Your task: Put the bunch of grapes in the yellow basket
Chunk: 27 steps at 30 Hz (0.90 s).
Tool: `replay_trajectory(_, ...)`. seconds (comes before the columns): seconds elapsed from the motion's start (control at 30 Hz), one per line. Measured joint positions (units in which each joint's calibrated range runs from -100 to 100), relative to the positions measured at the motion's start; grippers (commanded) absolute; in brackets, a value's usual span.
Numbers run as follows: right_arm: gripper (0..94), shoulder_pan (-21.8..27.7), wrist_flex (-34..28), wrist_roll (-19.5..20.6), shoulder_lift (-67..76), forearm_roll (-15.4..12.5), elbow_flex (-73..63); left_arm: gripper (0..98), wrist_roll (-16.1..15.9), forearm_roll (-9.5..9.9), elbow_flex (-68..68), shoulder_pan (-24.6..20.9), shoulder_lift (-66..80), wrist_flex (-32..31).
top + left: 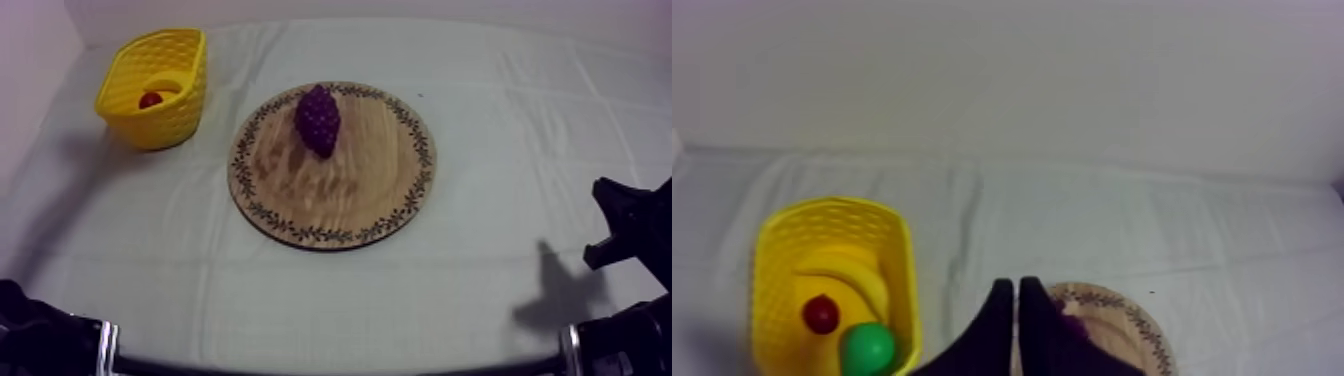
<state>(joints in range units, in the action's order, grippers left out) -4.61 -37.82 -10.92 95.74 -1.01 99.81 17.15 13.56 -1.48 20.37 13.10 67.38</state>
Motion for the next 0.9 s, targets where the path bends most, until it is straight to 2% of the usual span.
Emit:
replay_trajectory(0.2, 0.4, 0.0, 0.0, 0.0, 0.0, 0.0, 0.0, 0.0, 3.13, 1.17, 11.17, 3.83, -13.46, 6.07)
replay_trajectory(0.4, 0.4, 0.0, 0.0, -0.29, 0.0, 0.0, 0.0, 0.0, 5.44, 1.41, 14.29, 6.79, -24.7, 8.89)
replay_trajectory(0.73, 0.4, 0.0, 0.0, 0.01, 0.0, 0.0, 0.0, 0.2, 7.01, -0.25, 17.16, 8.92, -38.9, 10.95)
replay_trajectory(0.8, 0.4, 0.0, 0.0, 0.01, 0.0, 0.0, 0.0, 3.6, 6.94, -0.6, 18.48, 9.12, -41.03, 12.01)
replay_trajectory(0.9, 0.4, 0.0, 0.0, 0.01, 0.0, 0.0, 0.0, 17.9, 7.04, -0.82, 20.14, 9.19, -42.98, 12.82)
